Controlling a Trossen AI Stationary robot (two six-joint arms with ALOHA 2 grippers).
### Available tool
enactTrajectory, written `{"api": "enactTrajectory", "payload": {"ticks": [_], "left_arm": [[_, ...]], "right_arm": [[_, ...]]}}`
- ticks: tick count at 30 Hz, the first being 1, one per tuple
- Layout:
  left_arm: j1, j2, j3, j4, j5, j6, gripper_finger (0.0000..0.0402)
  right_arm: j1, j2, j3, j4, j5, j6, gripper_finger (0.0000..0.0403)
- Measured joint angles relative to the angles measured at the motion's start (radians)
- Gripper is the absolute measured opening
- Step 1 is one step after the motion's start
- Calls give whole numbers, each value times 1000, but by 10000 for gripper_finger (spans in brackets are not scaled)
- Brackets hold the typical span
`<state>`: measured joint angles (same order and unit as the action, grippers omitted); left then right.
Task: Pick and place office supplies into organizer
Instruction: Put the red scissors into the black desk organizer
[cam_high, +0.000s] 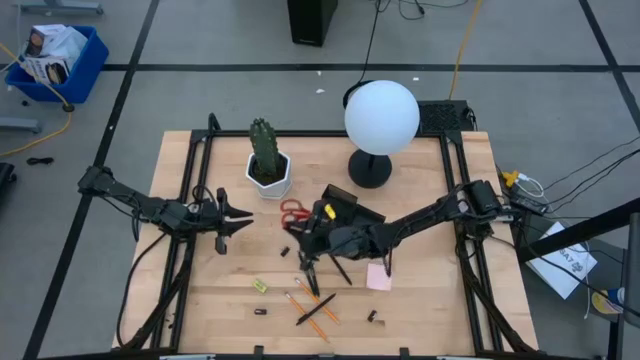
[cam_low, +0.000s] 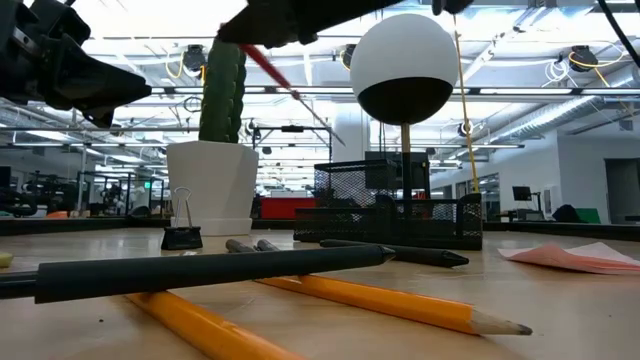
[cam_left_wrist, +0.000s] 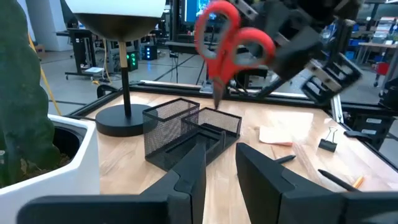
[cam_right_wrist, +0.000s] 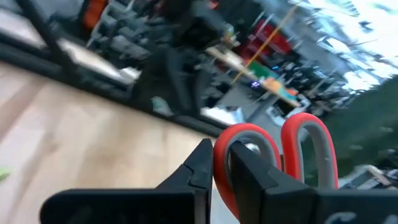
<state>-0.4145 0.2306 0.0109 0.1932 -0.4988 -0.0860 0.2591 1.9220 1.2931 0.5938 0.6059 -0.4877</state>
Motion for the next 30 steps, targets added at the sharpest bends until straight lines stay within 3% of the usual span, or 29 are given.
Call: {"api": "enactTrajectory", "payload": {"ticks": [8, 13, 25, 30], "left_arm": [[0, 0, 0, 0, 0, -21, 93], [0, 0, 0, 0, 0, -26, 93], [0, 0, 0, 3, 0, -31, 93], [0, 0, 0, 2, 0, -48, 93]], "right_arm": [[-62, -91, -280, 451, -2, -7, 27], [-85, -118, -415, 646, -4, -46, 27], [-88, -121, -462, 806, -57, -105, 26], [-81, -121, -462, 809, -26, -161, 29]]}}
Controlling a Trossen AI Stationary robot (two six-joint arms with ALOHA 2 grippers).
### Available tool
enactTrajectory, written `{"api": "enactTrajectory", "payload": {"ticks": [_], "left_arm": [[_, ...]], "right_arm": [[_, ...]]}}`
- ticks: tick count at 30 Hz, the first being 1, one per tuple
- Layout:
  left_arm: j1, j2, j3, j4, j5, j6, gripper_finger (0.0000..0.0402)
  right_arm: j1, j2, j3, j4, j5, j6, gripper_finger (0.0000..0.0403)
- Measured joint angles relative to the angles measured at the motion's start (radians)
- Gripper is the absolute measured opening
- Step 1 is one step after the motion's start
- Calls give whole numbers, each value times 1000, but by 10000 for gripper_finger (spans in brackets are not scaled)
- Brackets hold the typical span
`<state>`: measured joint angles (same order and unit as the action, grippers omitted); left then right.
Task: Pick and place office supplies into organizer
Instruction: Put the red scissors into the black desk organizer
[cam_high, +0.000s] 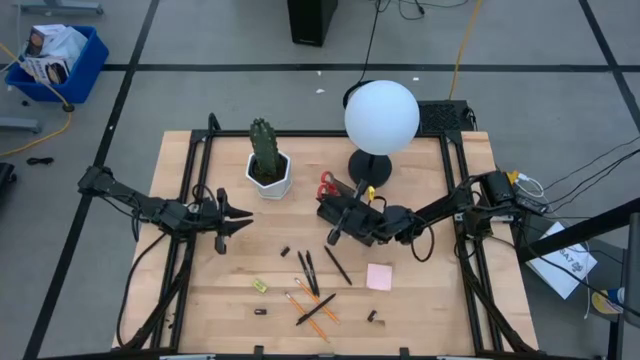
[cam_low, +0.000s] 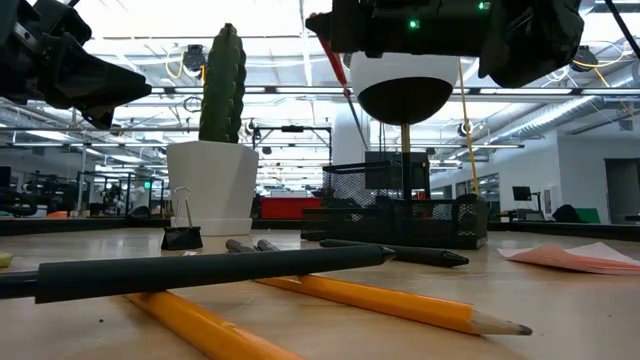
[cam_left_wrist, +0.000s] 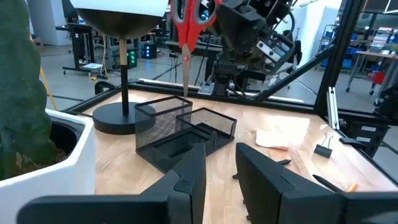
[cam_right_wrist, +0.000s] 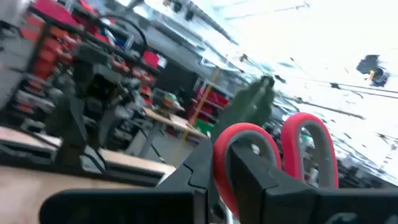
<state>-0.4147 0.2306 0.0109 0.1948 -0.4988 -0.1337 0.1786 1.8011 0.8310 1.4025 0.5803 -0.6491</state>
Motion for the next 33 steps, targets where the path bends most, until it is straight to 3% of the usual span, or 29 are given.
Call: {"api": "enactTrajectory", "payload": {"ticks": [13, 19, 33], "left_arm": [[0, 0, 0, -3, 0, -7, 93], [0, 0, 0, -4, 0, -8, 93], [0, 0, 0, -4, 0, -9, 93]], "right_arm": [[-104, 0, -52, -45, -5, 106, 29], [-152, 0, -88, -49, -50, 242, 35], [-160, 0, -105, -122, -59, 350, 57]]}}
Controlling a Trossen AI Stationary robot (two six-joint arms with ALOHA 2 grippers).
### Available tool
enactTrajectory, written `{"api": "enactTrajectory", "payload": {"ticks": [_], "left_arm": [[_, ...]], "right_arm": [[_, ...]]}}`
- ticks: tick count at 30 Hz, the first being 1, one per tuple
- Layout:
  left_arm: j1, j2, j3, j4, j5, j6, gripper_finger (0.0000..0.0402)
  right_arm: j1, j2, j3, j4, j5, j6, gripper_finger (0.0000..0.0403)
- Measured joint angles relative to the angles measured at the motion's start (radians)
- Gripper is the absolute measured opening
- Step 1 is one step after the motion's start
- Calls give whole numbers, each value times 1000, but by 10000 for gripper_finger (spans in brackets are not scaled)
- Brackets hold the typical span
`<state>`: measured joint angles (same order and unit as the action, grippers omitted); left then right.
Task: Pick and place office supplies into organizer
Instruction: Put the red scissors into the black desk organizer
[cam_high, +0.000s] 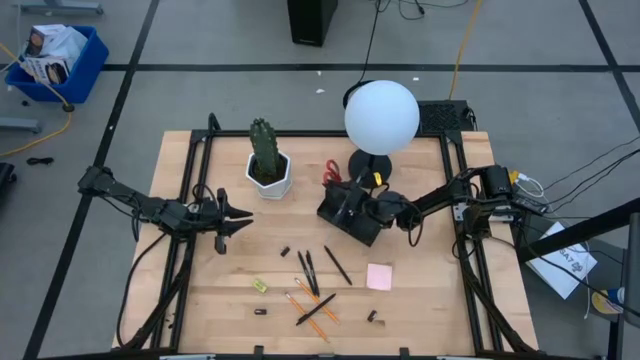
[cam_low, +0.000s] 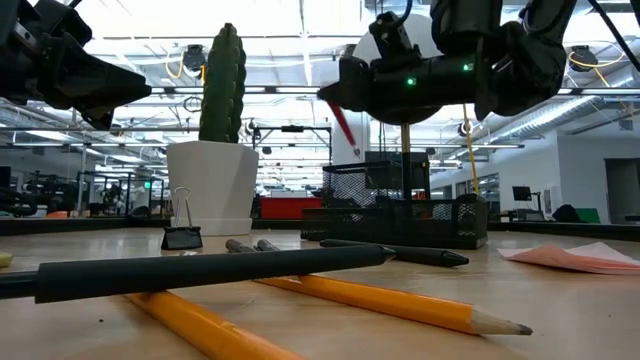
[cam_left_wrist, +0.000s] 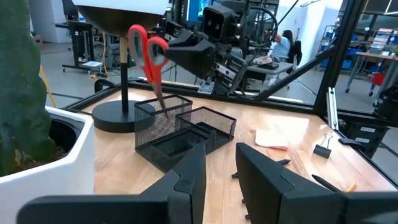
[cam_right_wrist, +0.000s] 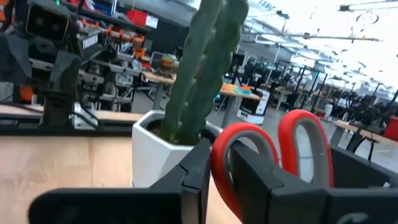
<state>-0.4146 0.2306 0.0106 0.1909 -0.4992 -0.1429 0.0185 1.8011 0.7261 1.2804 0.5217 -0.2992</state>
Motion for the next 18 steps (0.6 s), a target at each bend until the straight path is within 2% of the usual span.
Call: {"api": "enactTrajectory", "payload": {"ticks": [13, 18], "left_arm": [[0, 0, 0, 0, 0, 0, 93], [0, 0, 0, 0, 0, 0, 93]], "right_arm": [[3, 0, 0, -6, 0, 0, 84], [25, 0, 0, -6, 1, -74, 82]]}}
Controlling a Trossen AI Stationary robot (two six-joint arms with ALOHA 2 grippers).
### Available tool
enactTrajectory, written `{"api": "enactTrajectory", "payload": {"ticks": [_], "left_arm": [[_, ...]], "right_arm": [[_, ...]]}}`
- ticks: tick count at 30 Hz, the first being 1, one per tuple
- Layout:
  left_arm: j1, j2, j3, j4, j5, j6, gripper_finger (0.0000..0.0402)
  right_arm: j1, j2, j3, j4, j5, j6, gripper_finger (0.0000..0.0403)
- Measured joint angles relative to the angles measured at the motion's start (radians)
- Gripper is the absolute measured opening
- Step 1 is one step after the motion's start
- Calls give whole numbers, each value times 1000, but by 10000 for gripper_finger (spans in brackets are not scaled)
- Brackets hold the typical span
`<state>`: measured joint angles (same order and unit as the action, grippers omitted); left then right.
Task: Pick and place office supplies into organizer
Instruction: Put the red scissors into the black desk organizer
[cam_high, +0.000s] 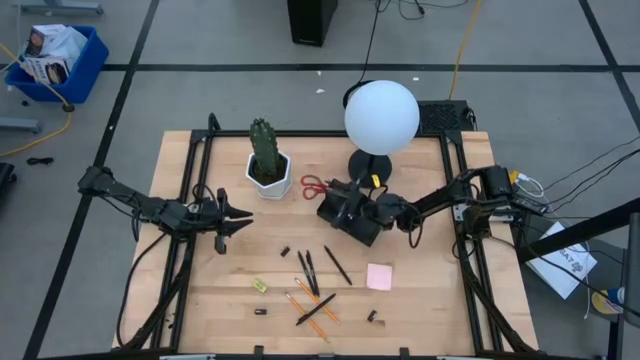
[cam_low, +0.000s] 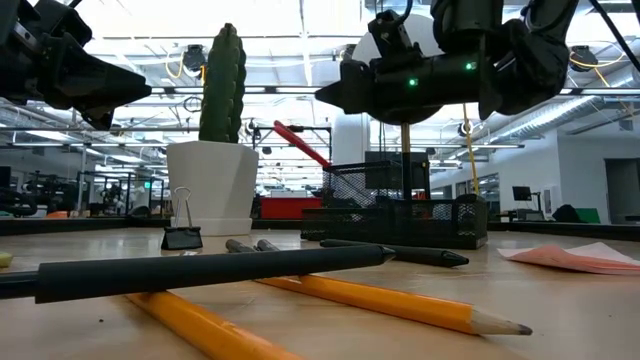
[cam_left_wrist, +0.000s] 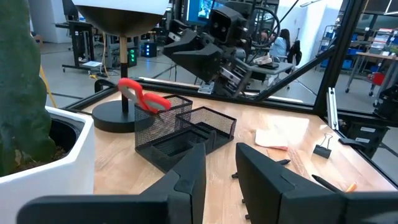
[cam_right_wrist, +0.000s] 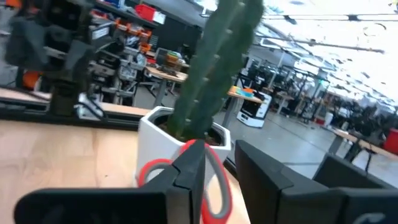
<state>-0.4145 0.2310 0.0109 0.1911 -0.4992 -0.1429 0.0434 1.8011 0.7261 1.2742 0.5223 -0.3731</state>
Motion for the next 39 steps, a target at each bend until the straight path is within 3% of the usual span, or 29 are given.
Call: {"api": "enactTrajectory", "payload": {"ticks": [9, 12, 17, 24, 30, 33, 39], "left_arm": [[0, 0, 0, 0, -10, 7, 93], [0, 0, 0, 0, -32, 9, 93], [0, 0, 0, 0, -64, 5, 93], [0, 0, 0, 0, -71, 3, 93], [0, 0, 0, 5, -70, -4, 93], [0, 0, 0, 33, -46, -67, 93], [36, 5, 0, 49, -45, -129, 93]], "right_arm": [[60, 0, 30, -129, 0, -164, 105], [73, 0, 92, -289, 6, -169, 120], [84, 0, 197, -509, 109, -92, 140], [128, 19, 302, -557, 114, -136, 144], [127, 16, 387, -666, 78, 117, 144], [130, 18, 404, -755, 78, 135, 144], [173, -17, 401, -774, 80, 154, 144]]}}
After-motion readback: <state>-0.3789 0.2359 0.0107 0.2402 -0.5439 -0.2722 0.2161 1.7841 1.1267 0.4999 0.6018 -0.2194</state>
